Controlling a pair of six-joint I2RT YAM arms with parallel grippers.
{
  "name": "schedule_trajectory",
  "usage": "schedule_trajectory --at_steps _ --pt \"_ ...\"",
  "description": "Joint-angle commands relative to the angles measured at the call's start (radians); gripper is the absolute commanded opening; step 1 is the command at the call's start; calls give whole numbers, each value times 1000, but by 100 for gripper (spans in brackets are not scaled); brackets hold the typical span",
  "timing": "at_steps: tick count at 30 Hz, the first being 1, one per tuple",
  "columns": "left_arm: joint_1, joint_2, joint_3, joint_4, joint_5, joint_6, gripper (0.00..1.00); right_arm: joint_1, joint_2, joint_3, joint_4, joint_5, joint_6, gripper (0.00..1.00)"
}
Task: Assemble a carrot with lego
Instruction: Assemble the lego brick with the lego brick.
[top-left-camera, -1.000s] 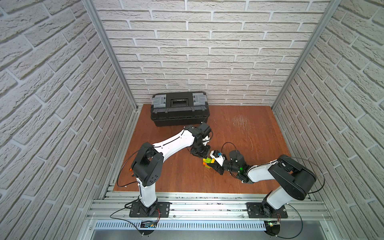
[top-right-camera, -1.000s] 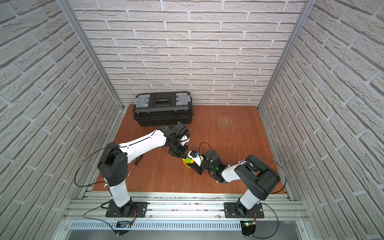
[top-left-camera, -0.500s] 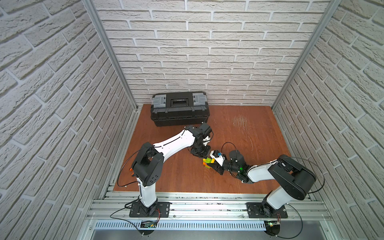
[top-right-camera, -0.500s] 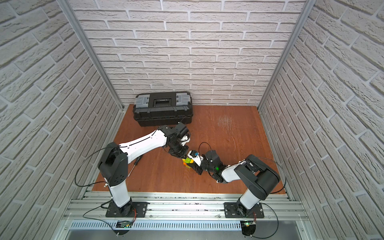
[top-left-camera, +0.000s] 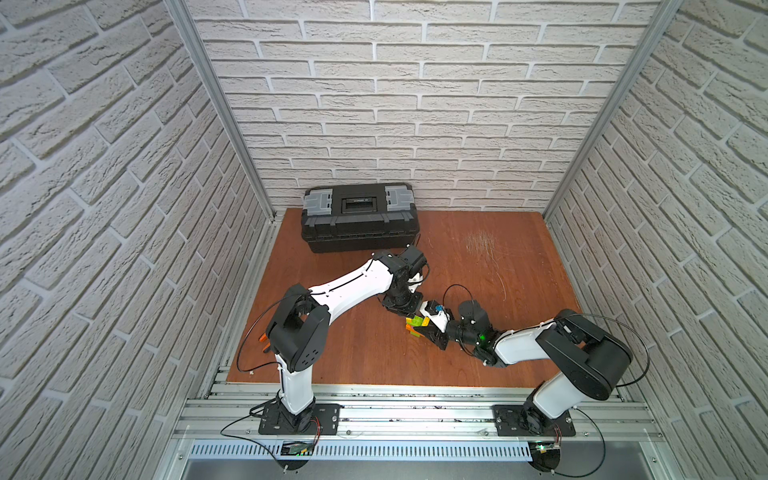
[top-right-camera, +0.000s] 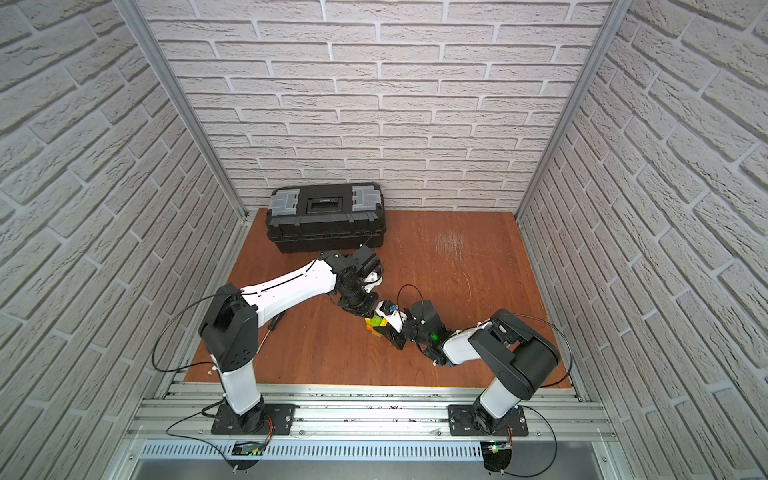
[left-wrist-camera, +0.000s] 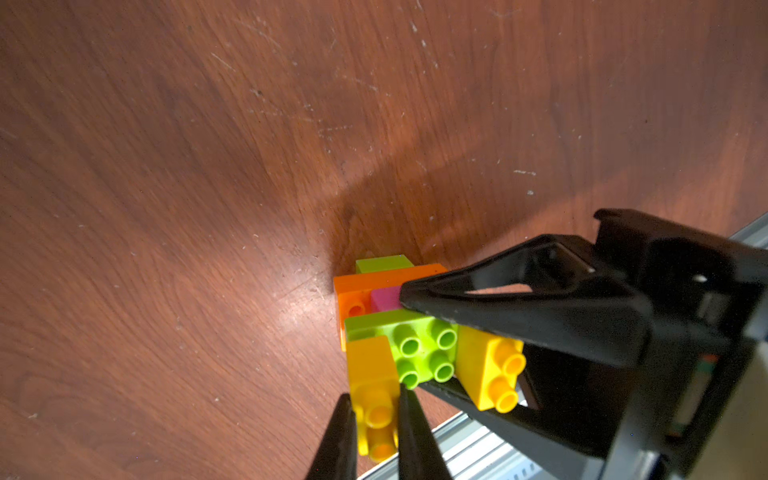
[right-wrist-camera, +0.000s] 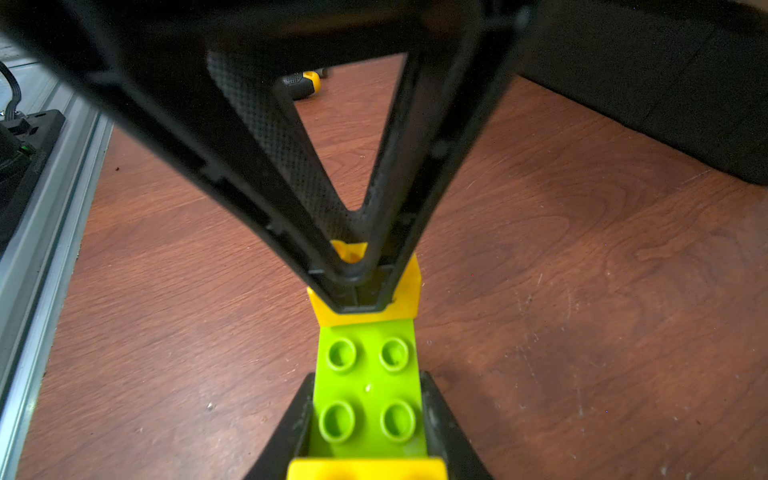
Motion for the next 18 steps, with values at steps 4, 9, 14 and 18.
schedule_trajectory --at_steps 4,9,14,18 --pt "-51 106 -51 39 -11 -6 0 8 10 8 6 6 6 11" --pt "-70 127 -70 71 -9 -25 0 8 7 6 6 6 9 11" --pt "-76 127 -87 97 -1 -42 0 8 7 3 9 4 9 11" --pt "-77 101 -88 103 -27 -54 20 9 5 5 5 3 12 11"
